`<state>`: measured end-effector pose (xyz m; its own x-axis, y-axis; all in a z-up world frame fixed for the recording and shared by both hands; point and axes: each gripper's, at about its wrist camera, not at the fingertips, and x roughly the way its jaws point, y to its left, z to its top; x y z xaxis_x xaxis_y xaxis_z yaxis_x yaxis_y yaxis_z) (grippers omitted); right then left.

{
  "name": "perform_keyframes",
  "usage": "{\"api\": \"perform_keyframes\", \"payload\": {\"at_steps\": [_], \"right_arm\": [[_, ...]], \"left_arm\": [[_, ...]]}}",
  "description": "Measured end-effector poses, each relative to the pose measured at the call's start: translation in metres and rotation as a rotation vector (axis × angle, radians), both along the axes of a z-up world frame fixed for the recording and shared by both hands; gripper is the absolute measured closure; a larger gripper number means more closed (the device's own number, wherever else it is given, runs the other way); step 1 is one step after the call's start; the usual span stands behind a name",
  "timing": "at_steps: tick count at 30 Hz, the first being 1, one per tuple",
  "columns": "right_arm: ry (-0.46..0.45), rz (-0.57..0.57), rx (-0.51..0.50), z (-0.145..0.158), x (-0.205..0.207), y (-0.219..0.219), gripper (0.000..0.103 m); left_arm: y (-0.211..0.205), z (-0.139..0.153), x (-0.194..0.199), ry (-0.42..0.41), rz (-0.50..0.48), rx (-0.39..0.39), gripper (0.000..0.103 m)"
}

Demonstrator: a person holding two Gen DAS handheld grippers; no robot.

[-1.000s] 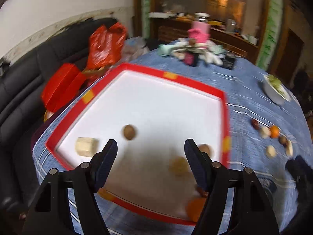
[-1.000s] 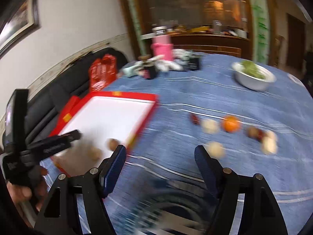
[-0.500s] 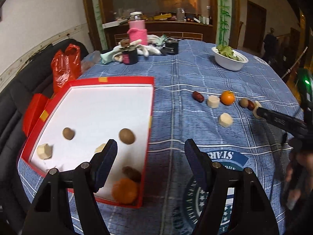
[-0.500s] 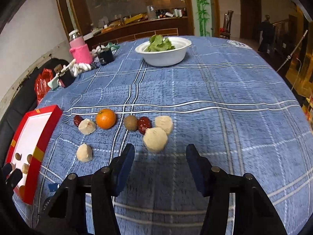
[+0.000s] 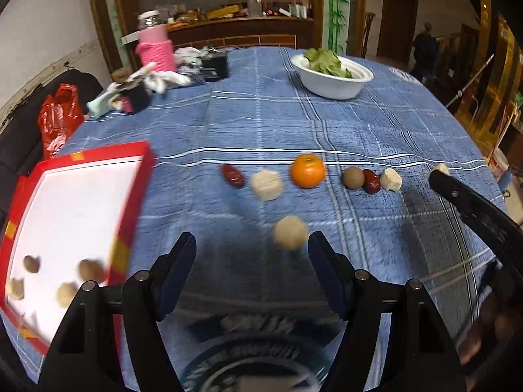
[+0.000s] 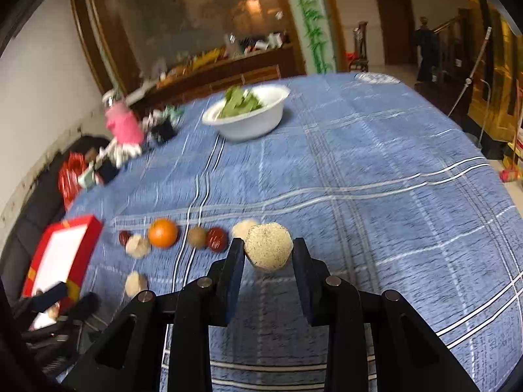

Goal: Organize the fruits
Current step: 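Grasp a beige round chunk with the right tool while the left grasps another, then lift both beige round chunks above the table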

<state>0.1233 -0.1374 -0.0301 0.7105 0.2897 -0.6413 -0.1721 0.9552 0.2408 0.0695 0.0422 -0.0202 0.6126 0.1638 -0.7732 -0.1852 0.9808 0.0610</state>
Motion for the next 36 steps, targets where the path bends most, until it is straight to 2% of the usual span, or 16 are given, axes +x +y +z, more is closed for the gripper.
{"api": "perform_keyframes", "payload": {"at_steps": [5, 6, 7, 8, 9, 11, 16, 19, 23, 28, 36], "right_arm": [[-0.007, 0.031, 0.037, 0.003, 0.000, -0.002, 0.072], [-0.009, 0.034, 0.046, 0.004, -0.001, -0.003, 0.072], [-0.012, 0.036, 0.051, 0.005, -0.001, -0.004, 0.072], [-0.016, 0.037, 0.055, 0.006, -0.002, -0.004, 0.072], [-0.018, 0.038, 0.061, 0.007, -0.002, -0.004, 0.072], [-0.021, 0.040, 0.067, 0.008, -0.002, -0.004, 0.072], [-0.036, 0.030, 0.043, 0.010, -0.005, -0.003, 0.072], [-0.030, 0.028, 0.035, 0.013, -0.007, 0.000, 0.072], [-0.056, 0.076, -0.003, 0.023, -0.034, 0.014, 0.072], [-0.065, 0.131, -0.044, 0.019, -0.084, 0.026, 0.072], [-0.078, 0.131, -0.046, 0.014, -0.129, 0.035, 0.072]], "left_arm": [[-0.014, -0.021, 0.027, 0.053, -0.006, 0.002, 0.033], [-0.014, -0.026, 0.030, 0.065, -0.004, -0.003, 0.037], [-0.013, -0.028, 0.028, 0.049, -0.006, -0.014, 0.046], [-0.013, -0.027, 0.025, 0.031, 0.001, -0.007, 0.076], [-0.014, -0.026, 0.024, 0.032, -0.005, -0.001, 0.078], [-0.014, -0.022, 0.018, 0.038, -0.010, -0.019, 0.079], [-0.005, -0.005, -0.017, -0.014, -0.001, -0.049, 0.078], [0.003, 0.000, -0.035, -0.034, 0.005, -0.037, 0.078], [0.013, 0.001, -0.048, -0.043, 0.030, -0.039, 0.078], [0.024, -0.001, -0.056, -0.047, 0.064, -0.042, 0.078], [0.036, -0.001, -0.065, -0.060, 0.078, -0.044, 0.078]]}}
